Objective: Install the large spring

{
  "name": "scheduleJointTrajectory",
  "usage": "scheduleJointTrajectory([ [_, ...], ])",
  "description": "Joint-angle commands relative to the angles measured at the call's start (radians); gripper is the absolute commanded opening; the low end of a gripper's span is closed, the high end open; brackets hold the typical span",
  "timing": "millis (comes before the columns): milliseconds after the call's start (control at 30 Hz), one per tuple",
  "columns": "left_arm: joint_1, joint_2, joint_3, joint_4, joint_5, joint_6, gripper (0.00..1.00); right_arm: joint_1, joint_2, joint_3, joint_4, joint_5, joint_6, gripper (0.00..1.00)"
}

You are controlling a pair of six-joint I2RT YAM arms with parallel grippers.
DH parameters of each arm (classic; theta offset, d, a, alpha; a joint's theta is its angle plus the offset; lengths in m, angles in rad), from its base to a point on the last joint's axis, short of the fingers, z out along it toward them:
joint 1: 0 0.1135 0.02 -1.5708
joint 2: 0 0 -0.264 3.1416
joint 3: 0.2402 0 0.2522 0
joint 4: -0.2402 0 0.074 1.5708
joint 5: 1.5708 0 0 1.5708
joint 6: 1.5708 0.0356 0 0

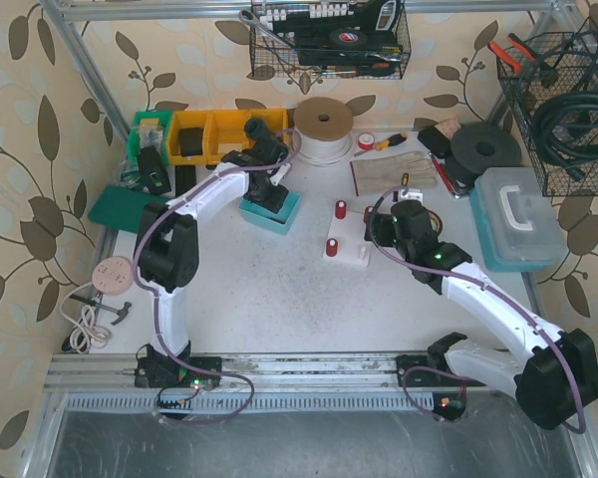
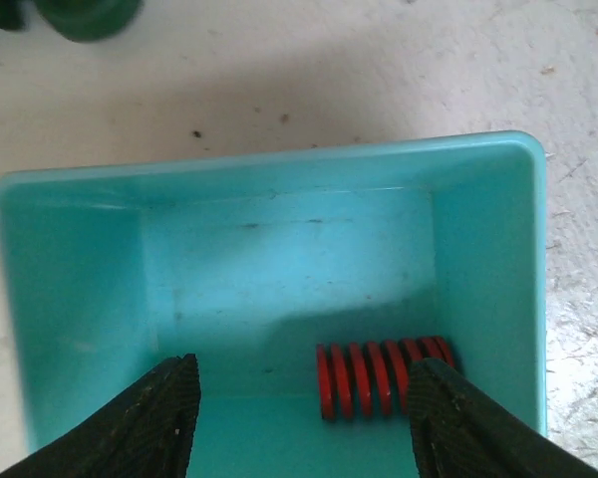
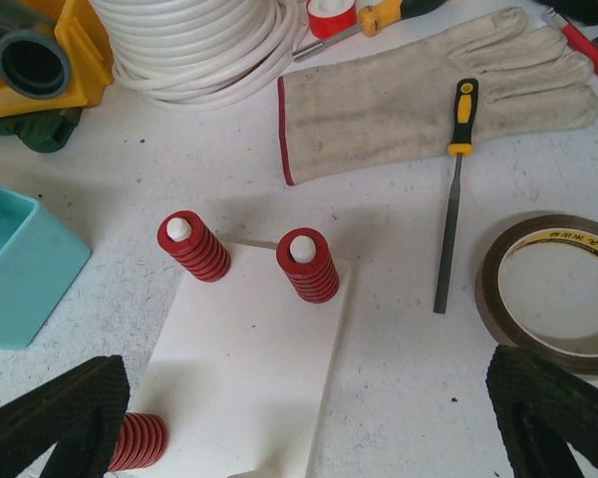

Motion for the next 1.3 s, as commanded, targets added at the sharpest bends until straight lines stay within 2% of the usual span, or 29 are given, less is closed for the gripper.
scheduleJointTrajectory([
  [0, 0.037, 0.066, 0.102, -0.092, 0.204, 0.057, 0.60, 0.007, -0.004, 0.035, 0.006, 0.038, -0.016, 0.96],
  [167, 0.059, 0.146, 0.156, -0.119, 0.241, 0.067, 0.60, 0.009, -0.024, 0.033, -0.001, 0.036, -0.016, 0.96],
  [500, 0.072, 0.257, 0.218, -0.194, 0.262, 0.125, 0.71, 0.011, -0.040, 0.033, -0.009, 0.053, -0.019, 0.97],
  [667, 0.072, 0.300, 0.244, -0.209, 0.172, 0.133, 0.71, 0.011, -0.041, 0.033, -0.010, 0.062, -0.019, 0.97],
  [867, 0.072, 0.269, 0.245, -0.172, 0.050, 0.138, 0.63, 0.011, -0.041, 0.032, -0.008, 0.063, -0.019, 0.97],
  [1067, 0.072, 0.189, 0.230, -0.116, -0.053, 0.149, 0.46, 0.011, -0.050, 0.033, -0.012, 0.064, -0.019, 0.97],
  [1267, 0.072, 0.156, 0.207, -0.093, -0.086, 0.154, 0.42, 0.011, -0.059, 0.033, -0.017, 0.063, -0.019, 0.97],
])
